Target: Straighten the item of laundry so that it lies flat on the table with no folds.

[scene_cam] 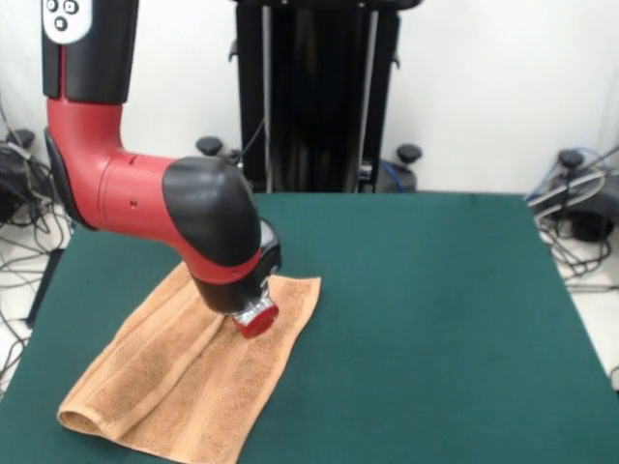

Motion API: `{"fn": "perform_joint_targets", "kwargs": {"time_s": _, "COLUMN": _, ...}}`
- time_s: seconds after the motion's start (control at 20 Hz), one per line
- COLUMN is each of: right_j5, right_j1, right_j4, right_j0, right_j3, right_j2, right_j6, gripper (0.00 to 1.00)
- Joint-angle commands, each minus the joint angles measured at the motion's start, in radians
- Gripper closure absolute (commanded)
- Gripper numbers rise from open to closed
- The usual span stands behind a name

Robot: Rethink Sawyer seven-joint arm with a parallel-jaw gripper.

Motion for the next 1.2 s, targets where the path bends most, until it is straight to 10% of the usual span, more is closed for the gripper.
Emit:
{"fn": "perform_joint_targets", "kwargs": {"time_s": 0.05, "right_j5": -0.749, "right_j1": 0.382, "right_j4": -0.011, "right_j0": 0.086, "right_j3": -0.058, "right_j2": 0.460, "right_j6": 0.091, "gripper": 1.00}}
{"fn": "perform_joint_targets", "kwargs": {"time_s": 0.3, "right_j5": -0.342, "right_j1": 0.284, "right_j4": 0.083, "right_j0": 0.345, "right_j3": -0.208, "right_j2": 0.137, "right_j6": 0.281, "gripper": 1.00}}
{"fn": "perform_joint_targets", "kwargs": {"time_s": 0.6, "right_j5": 0.152, "right_j1": 0.300, "right_j4": -0.035, "right_j0": 0.524, "right_j3": -0.380, "right_j2": -0.154, "right_j6": 0.260, "gripper": 1.00}}
{"fn": "perform_joint_targets", "kwargs": {"time_s": 0.95, "right_j5": -0.140, "right_j1": 0.148, "right_j4": -0.121, "right_j0": 0.307, "right_j3": 0.012, "right_j2": -0.051, "right_j6": -0.173, "gripper": 1.00}}
{"fn": "perform_joint_targets", "kwargs": {"time_s": 1.2, "right_j5": -0.215, "right_j1": 0.108, "right_j4": -0.109, "right_j0": 0.218, "right_j3": 0.121, "right_j2": 0.065, "right_j6": -0.187, "gripper": 1.00}}
